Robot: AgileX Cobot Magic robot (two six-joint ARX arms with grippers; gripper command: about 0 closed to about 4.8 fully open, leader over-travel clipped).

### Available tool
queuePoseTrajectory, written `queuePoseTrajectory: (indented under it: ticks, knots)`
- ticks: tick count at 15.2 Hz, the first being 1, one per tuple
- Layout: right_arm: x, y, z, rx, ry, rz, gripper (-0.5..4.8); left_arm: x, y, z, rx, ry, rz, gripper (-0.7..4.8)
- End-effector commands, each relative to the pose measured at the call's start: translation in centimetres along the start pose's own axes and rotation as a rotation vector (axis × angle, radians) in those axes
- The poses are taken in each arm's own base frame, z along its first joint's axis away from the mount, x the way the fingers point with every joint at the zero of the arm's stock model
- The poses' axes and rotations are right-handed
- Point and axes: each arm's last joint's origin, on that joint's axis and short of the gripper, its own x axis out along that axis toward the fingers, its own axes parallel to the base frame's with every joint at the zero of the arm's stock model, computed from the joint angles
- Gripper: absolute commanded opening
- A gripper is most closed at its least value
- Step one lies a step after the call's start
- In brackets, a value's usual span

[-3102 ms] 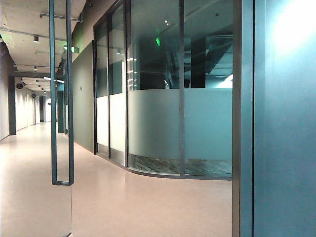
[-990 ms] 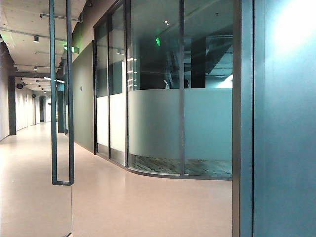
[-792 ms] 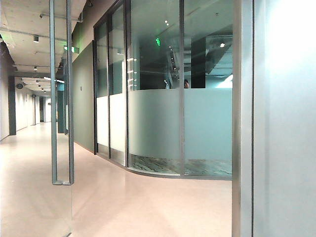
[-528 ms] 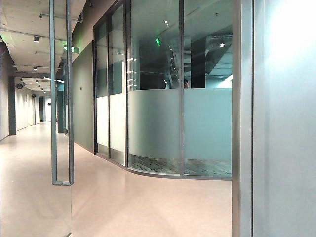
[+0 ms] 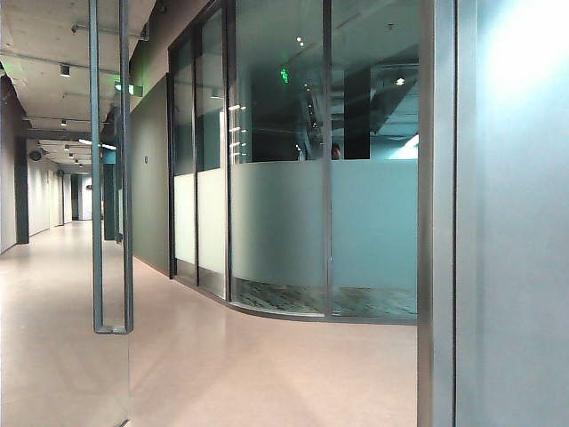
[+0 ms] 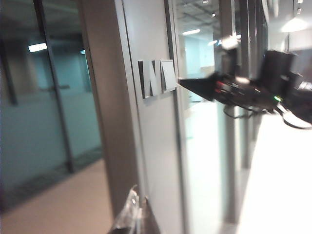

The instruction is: Raise the arm to find the leftmost switch on the wall and turn on the lights.

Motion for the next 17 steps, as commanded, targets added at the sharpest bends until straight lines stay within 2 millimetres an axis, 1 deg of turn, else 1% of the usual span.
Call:
queuePoseTrajectory:
  ticks: [1,2,3,5,6,7,8,11,12,14,16,17]
  knots:
    - [-4.0,1.2,0.6,-0.049,0.015,0.011,-0.01,-0.2,0.0,-0.5,-0.112,0.030,0.050,-0.05]
    - [-5.4,1.6,0.5,-0.049,0.011,0.008,-0.01,-0.3,-0.2,-0.7,-0.106,0.046,0.091,-0.05]
    - [-6.9,1.9,0.3,-0.051,0.006,-0.001,-0.01,-0.6,-0.5,-0.9,-0.088,0.066,0.186,-0.05]
    - [-9.8,2.3,-0.4,-0.055,-0.014,-0.063,-0.01,-1.7,-1.7,-1.3,-0.022,0.158,0.464,-0.05]
    - [-11.2,2.6,-0.9,-0.058,-0.029,-0.090,-0.01,-2.2,-2.3,-1.5,-0.002,0.210,0.573,-0.05]
    - [-12.2,2.7,-1.5,-0.058,-0.035,-0.100,-0.01,-2.8,-3.1,-1.7,0.011,0.244,0.647,-0.05]
    - [-14.5,3.1,-2.8,-0.064,-0.039,-0.099,-0.01,-3.8,-4.7,-2.5,0.040,0.262,0.746,-0.05]
    - [-17.1,3.2,-5.9,-0.058,-0.012,-0.108,-0.01,-5.8,-7.2,-4.4,0.090,0.271,0.942,-0.05]
    - [-18.3,3.0,-7.9,-0.062,0.001,-0.184,-0.01,-7.0,-8.8,-5.9,0.120,0.239,1.044,-0.05]
    - [-19.4,2.7,-9.8,-0.060,0.012,-0.283,-0.01,-8.6,-10.7,-8.6,0.152,0.214,1.172,-0.05]
    - [-20.2,2.6,-11.4,-0.058,0.029,-0.285,-0.01,-9.9,-12.4,-11.5,0.163,0.204,1.221,-0.05]
    - [-20.6,2.5,-12.7,-0.056,0.050,-0.288,-0.01,-10.7,-13.3,-13.6,0.166,0.200,1.224,-0.06]
